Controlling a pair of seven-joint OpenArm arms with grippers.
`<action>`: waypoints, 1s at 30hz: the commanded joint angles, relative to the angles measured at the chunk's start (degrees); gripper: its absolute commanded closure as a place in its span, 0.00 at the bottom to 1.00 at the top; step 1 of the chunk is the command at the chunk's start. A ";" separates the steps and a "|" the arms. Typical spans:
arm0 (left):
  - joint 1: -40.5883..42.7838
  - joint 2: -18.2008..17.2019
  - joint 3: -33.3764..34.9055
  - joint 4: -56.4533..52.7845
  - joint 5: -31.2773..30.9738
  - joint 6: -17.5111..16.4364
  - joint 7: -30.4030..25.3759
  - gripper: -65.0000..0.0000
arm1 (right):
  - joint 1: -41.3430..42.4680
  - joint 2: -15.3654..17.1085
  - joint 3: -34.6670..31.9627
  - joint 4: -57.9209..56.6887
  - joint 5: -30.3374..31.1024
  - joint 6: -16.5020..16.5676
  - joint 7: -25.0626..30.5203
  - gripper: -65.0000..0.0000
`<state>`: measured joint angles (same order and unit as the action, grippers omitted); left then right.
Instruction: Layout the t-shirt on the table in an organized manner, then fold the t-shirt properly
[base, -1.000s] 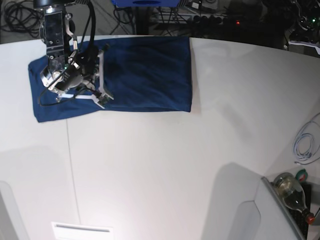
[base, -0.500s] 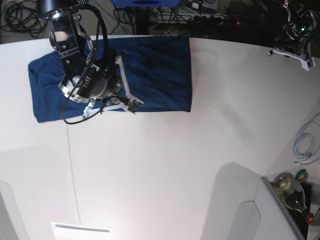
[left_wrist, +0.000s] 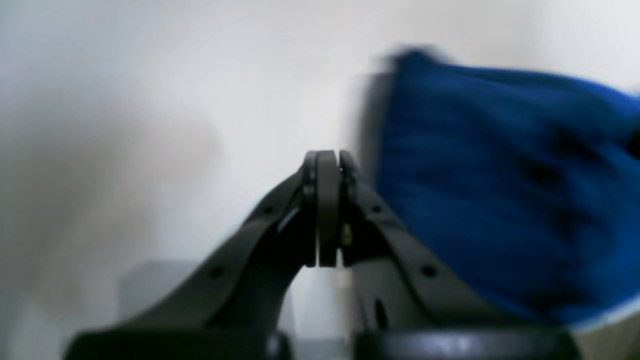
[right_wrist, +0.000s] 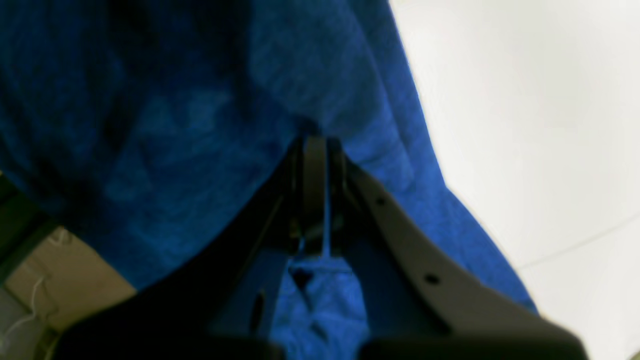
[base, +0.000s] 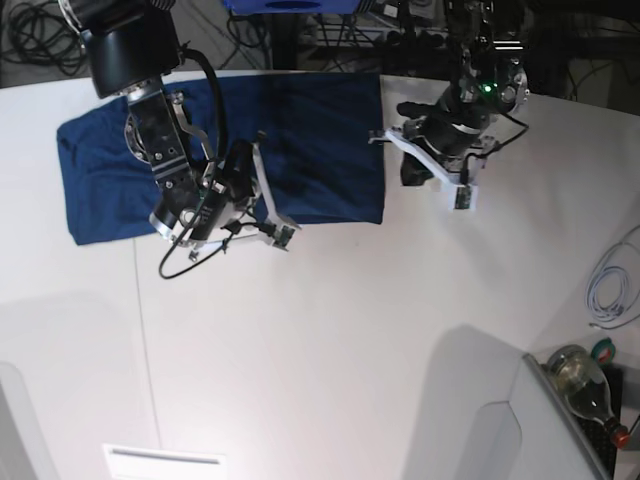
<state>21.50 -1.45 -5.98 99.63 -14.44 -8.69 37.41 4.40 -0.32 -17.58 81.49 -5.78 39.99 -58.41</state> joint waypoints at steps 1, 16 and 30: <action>-0.18 -0.35 1.98 1.07 0.15 0.38 -0.88 1.00 | 1.44 -0.34 0.22 -0.13 0.29 0.01 1.31 0.98; -2.64 -1.32 6.64 -10.45 0.59 0.47 -0.97 1.00 | 4.34 0.10 8.92 -11.12 0.20 0.01 7.12 0.98; -6.42 -0.79 7.25 -2.27 0.15 0.47 -0.88 1.00 | -1.90 0.01 9.01 7.69 0.20 0.01 6.32 0.98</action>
<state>15.68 -2.31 1.28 96.53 -13.82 -8.12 37.78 1.89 -0.19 -8.78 88.40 -5.85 39.97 -52.60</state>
